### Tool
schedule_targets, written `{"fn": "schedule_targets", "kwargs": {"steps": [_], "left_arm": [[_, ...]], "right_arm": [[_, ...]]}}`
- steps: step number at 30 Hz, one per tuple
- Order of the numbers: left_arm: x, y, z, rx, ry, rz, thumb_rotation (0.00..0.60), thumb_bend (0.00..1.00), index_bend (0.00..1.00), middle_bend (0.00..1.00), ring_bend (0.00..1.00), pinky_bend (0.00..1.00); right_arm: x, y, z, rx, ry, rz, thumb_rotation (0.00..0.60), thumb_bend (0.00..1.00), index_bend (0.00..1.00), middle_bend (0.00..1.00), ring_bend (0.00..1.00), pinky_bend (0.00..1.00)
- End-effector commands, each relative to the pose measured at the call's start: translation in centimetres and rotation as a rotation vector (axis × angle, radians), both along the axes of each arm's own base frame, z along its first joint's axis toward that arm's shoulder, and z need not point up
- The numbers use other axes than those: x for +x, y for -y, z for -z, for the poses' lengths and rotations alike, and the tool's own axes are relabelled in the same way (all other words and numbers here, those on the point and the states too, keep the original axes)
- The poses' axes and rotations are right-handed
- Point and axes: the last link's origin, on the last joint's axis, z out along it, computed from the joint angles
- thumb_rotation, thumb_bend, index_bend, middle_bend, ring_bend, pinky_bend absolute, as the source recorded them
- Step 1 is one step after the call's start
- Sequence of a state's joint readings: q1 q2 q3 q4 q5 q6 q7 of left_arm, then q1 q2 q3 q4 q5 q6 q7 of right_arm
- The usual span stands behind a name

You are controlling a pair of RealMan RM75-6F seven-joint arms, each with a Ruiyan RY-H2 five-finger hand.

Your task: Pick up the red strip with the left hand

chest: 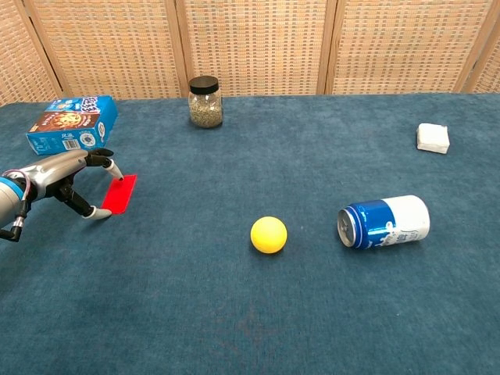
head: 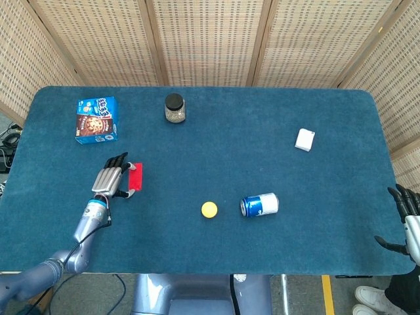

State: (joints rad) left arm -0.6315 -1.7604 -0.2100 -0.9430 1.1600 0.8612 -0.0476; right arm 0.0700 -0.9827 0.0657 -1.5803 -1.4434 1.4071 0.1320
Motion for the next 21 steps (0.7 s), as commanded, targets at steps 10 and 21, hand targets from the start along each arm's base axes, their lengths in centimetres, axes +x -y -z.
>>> {"fn": "schedule_targets", "kwargs": {"steps": [10,21], "left_arm": [[2.6,-2.9,-1.4,0.080,0.020,0.058,0.600,0.30,0.32,0.00,0.00,0.00],[1.0,-0.1,-3.0,-0.044,-0.058,0.085,0.600,0.28,0.39,0.00,0.00,0.00]], "right_arm": [[-0.1,0.1,0.1,0.000,-0.002,0.008,0.600,0.00,0.05,0.00,0.00,0.00],[-0.1,0.0,0.0,0.000,0.002,0.005,0.600,0.00,0.05,0.00,0.00,0.00]]}}
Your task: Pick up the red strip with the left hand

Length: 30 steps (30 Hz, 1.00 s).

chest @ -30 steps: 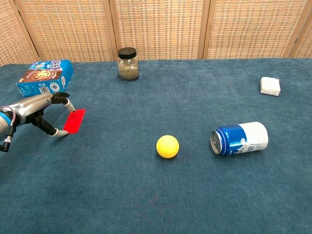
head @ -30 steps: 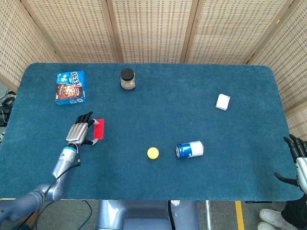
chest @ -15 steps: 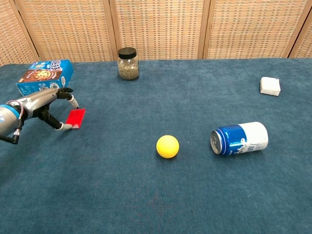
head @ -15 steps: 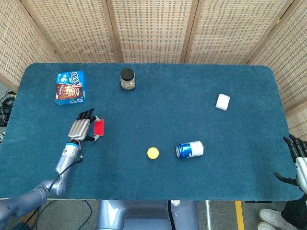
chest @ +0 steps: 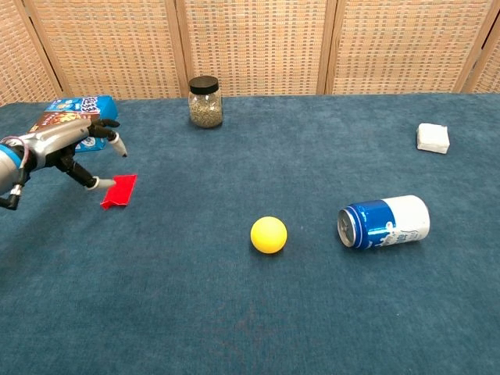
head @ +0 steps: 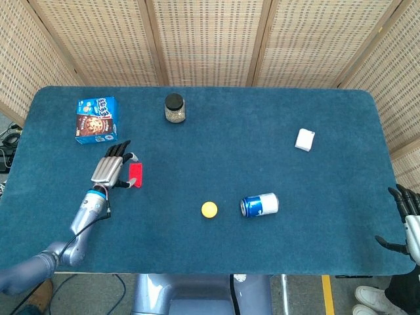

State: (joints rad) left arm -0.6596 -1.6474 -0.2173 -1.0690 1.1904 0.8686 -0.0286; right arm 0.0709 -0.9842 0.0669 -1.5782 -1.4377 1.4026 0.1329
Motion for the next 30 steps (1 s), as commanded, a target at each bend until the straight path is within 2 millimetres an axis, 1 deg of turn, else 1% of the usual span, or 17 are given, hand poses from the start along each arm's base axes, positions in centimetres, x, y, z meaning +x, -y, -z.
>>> {"fn": "schedule_targets", "kwargs": {"steps": [1,4,6,13,21,26,28,30], "left_arm": [[-1.2,1.2,-0.1,-0.053,-0.059,-0.005,0.600,0.28,0.41,0.00,0.00,0.00],[-1.6,1.4,0.1,-0.063,-0.080,-0.018,0.600,0.29,0.48,0.00,0.00,0.00],[-1.5,1.3,0.4,-0.066,-0.079,-0.023,0.600,0.29,0.51,0.00,0.00,0.00],[-1.2,0.9,0.9,-0.056,-0.083,-0.021,0.600,0.29,0.51,0.00,0.00,0.00],[-1.0,0.5,1.4,-0.059,-0.093,-0.032,0.600,0.32,0.51,0.00,0.00,0.00],[-1.2,0.4,2.1,-0.075,-0.105,-0.050,0.600,0.33,0.50,0.00,0.00,0.00],[-1.2,0.4,2.3,-0.079,-0.107,-0.051,0.600,0.35,0.51,0.00,0.00,0.00],[-1.2,0.3,2.4,-0.081,-0.121,-0.050,0.600,0.41,0.53,0.00,0.00,0.00]], "right_arm": [[0.0,0.0,0.0,0.001,0.001,-0.001,0.600,0.00,0.05,0.00,0.00,0.00],[0.1,0.0,0.1,0.004,0.000,-0.003,0.600,0.00,0.06,0.00,0.00,0.00],[0.1,0.0,0.1,0.004,0.000,-0.002,0.600,0.00,0.06,0.00,0.00,0.00],[0.0,0.1,0.1,0.006,-0.001,0.004,0.600,0.00,0.06,0.00,0.00,0.00],[-0.1,0.1,0.1,0.006,0.000,0.006,0.600,0.00,0.06,0.00,0.00,0.00],[-0.1,0.1,0.0,0.005,0.001,0.007,0.600,0.00,0.06,0.00,0.00,0.00],[-0.2,0.1,0.0,0.005,0.002,0.008,0.600,0.00,0.06,0.00,0.00,0.00],[-0.2,0.1,0.0,0.005,0.002,0.008,0.600,0.00,0.06,0.00,0.00,0.00]]}}
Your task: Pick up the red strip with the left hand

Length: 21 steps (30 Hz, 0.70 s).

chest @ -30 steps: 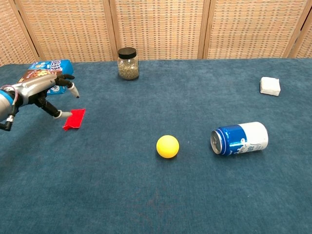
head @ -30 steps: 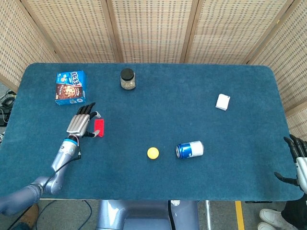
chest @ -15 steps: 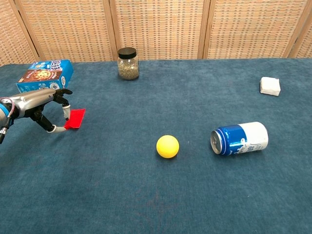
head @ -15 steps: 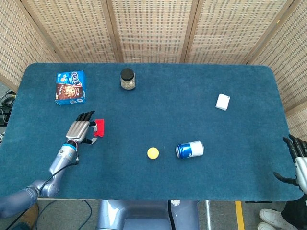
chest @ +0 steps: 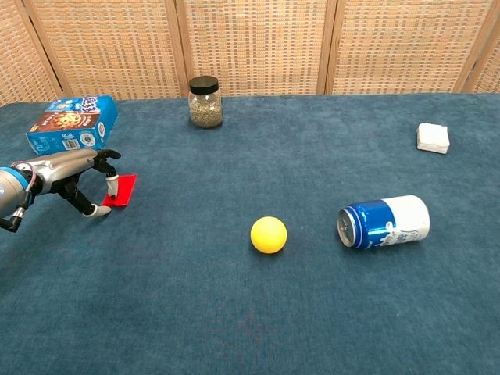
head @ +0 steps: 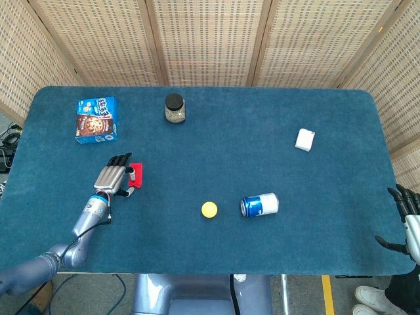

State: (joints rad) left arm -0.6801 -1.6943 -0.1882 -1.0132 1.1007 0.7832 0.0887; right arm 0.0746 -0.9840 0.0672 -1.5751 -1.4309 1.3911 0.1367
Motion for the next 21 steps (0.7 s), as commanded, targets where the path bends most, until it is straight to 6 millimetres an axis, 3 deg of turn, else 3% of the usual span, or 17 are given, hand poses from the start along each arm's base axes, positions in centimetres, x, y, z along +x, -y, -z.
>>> {"fn": "schedule_targets", "kwargs": {"steps": [1,4,16,21], "left_arm": [[-0.1,-0.1,0.1,-0.002,-0.019,0.003,0.600,0.43,0.54,0.00,0.00,0.00],[0.0,-0.2,0.3,0.001,-0.018,-0.006,0.600,0.47,0.56,0.00,0.00,0.00],[0.3,-0.5,0.0,0.016,0.021,-0.012,0.600,0.46,0.66,0.00,0.00,0.00],[1.6,-2.5,-1.5,0.077,0.038,0.018,0.600,0.46,0.68,0.00,0.00,0.00]], "right_arm": [[0.0,0.0,0.0,0.001,0.000,0.000,0.600,0.00,0.06,0.00,0.00,0.00],[0.0,0.0,0.0,0.001,0.000,0.000,0.600,0.00,0.06,0.00,0.00,0.00],[0.0,0.0,0.1,0.004,0.001,0.000,0.600,0.00,0.06,0.00,0.00,0.00],[0.0,0.0,0.1,0.007,0.002,0.001,0.600,0.00,0.06,0.00,0.00,0.00]]}}
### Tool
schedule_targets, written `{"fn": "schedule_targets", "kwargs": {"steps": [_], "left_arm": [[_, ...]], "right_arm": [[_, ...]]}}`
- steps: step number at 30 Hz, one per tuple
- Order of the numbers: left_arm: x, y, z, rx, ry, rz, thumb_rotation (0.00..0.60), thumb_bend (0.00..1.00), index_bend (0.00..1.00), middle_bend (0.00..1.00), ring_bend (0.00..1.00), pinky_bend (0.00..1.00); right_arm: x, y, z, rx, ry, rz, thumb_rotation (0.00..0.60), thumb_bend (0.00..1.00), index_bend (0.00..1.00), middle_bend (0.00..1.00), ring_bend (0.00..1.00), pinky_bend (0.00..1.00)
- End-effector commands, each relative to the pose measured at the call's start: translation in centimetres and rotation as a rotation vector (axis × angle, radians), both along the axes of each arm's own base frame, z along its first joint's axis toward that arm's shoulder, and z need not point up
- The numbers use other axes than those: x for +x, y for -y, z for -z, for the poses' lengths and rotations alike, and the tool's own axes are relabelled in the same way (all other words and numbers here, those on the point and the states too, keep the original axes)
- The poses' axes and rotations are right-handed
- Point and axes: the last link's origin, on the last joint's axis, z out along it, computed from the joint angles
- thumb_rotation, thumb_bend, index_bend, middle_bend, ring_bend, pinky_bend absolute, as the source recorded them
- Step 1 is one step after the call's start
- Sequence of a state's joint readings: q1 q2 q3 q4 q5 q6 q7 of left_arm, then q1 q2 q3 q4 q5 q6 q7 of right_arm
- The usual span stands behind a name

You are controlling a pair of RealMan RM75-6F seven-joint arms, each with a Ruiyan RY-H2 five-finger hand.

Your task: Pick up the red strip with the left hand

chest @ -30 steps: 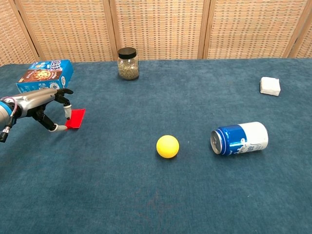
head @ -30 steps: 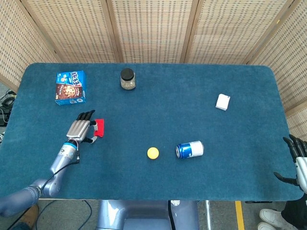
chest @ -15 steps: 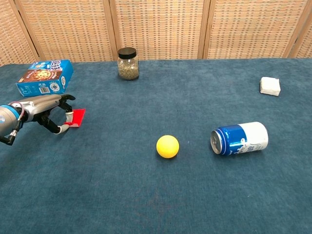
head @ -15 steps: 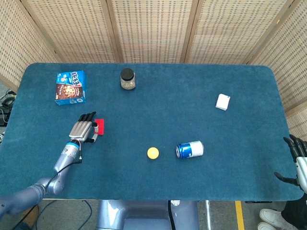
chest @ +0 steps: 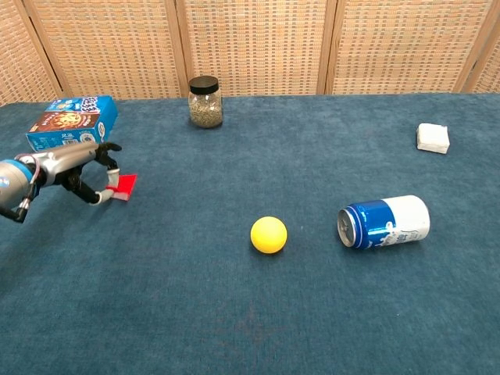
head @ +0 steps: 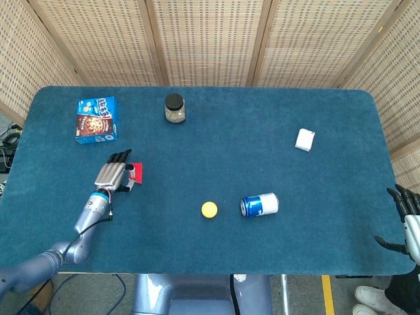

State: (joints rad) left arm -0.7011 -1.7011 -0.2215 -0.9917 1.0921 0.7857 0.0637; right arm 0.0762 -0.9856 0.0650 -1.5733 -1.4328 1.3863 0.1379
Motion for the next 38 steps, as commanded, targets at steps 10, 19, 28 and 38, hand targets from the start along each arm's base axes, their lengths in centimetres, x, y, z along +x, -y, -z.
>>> {"fn": "schedule_targets", "kwargs": {"steps": [10,19,28,38], "left_arm": [[8.5,-8.0,-6.6,0.260,0.137,0.111,0.600,0.47,0.68,0.00,0.00,0.00],[8.9,-2.6,-6.9,0.054,0.224,0.166,0.600,0.47,0.69,0.00,0.00,0.00],[9.4,5.6,-6.8,-0.281,0.472,0.074,0.600,0.48,0.69,0.00,0.00,0.00],[10.3,7.6,-6.7,-0.384,0.478,0.092,0.600,0.48,0.69,0.00,0.00,0.00]], "right_arm": [[-0.2,0.3,0.0,-0.005,0.001,0.017,0.600,0.00,0.06,0.00,0.00,0.00],[-0.3,0.3,0.1,-0.003,0.001,0.018,0.600,0.00,0.06,0.00,0.00,0.00],[0.4,-0.1,0.4,0.005,-0.007,-0.012,0.600,0.00,0.07,0.00,0.00,0.00],[0.6,-0.4,0.2,-0.002,-0.009,-0.016,0.600,0.00,0.07,0.00,0.00,0.00]]}}
